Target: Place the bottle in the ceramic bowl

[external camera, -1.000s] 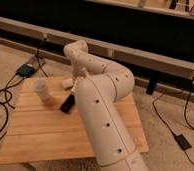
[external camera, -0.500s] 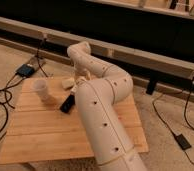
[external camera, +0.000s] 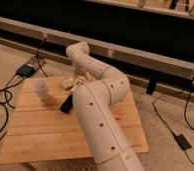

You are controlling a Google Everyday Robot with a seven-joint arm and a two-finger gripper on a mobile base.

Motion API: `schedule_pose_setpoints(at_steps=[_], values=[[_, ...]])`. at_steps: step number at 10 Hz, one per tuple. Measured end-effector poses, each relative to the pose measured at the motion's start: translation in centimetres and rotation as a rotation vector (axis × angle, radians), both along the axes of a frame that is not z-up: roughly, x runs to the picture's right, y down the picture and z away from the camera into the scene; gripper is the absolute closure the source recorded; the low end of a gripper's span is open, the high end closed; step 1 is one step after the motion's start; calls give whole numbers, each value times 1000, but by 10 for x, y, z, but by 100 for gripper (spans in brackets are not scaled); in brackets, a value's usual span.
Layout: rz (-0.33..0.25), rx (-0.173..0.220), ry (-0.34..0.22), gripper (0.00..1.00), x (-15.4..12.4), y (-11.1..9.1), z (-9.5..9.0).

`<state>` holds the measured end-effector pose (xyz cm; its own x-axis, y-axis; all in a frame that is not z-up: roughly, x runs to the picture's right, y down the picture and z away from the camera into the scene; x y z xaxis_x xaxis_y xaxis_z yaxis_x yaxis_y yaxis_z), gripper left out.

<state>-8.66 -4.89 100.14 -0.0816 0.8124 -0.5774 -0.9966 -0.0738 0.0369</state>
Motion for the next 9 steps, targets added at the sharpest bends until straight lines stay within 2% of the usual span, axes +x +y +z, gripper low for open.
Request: schedule_pose_setpoints(at_steps=[5, 6, 9], values=[[35, -14, 14, 35, 5, 14, 19], [37, -18, 18, 40, 7, 16, 22], [31, -20, 12, 69, 8, 15, 22]])
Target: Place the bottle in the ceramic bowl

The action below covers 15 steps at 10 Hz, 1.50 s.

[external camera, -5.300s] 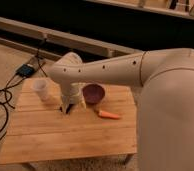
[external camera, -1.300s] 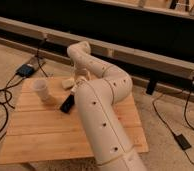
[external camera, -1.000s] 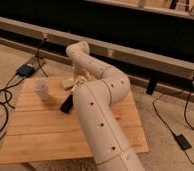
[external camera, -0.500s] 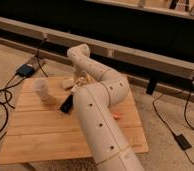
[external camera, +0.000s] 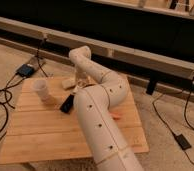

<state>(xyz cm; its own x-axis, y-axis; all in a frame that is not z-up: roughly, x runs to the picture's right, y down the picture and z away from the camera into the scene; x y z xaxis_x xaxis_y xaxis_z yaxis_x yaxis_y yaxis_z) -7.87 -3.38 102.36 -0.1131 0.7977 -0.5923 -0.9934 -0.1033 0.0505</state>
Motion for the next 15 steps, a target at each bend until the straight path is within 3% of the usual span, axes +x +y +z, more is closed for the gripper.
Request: schedule_pose_setpoints(at_steps=[3, 7, 9, 15], values=[[-4, 11, -16, 98, -3, -9, -6], [5, 32, -42, 100, -8, -28, -24], [24, 37, -57, 100, -6, -42, -42], [-57, 106, 11, 100, 48, -65, -94]])
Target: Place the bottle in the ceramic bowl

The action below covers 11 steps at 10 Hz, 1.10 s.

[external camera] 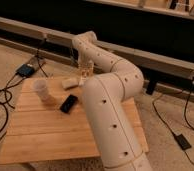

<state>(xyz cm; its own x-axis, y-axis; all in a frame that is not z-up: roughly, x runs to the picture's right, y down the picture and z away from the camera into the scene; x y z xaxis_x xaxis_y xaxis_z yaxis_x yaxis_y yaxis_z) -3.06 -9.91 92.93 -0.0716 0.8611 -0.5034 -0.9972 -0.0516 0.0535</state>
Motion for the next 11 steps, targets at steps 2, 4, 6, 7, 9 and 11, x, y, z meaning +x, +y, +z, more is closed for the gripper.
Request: schedule_pose_setpoints(at_steps=[2, 4, 6, 7, 9, 11], values=[[-44, 34, 15, 100, 8, 9, -8], [-76, 56, 25, 100, 15, 24, -11], [-95, 82, 37, 100, 25, 39, -16], [-103, 90, 42, 100, 29, 46, -18], [-125, 97, 52, 100, 38, 66, -23], [-153, 92, 61, 100, 43, 84, -23]])
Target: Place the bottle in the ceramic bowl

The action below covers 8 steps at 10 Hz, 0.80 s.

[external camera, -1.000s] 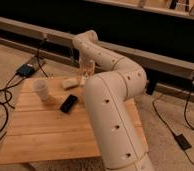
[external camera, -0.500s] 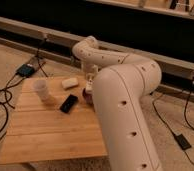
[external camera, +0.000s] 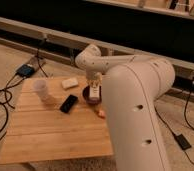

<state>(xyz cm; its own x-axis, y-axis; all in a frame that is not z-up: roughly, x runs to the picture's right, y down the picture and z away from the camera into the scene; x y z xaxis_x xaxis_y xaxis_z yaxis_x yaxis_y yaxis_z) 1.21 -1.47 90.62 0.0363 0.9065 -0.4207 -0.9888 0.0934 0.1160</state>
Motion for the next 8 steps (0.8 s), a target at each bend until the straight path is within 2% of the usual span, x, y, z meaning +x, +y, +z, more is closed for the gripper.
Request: schedule_pose_setpoints(at_steps=[3, 8], values=[[-37, 0, 20, 100, 3, 16, 3], [-45, 20, 40, 98, 3, 15, 9]])
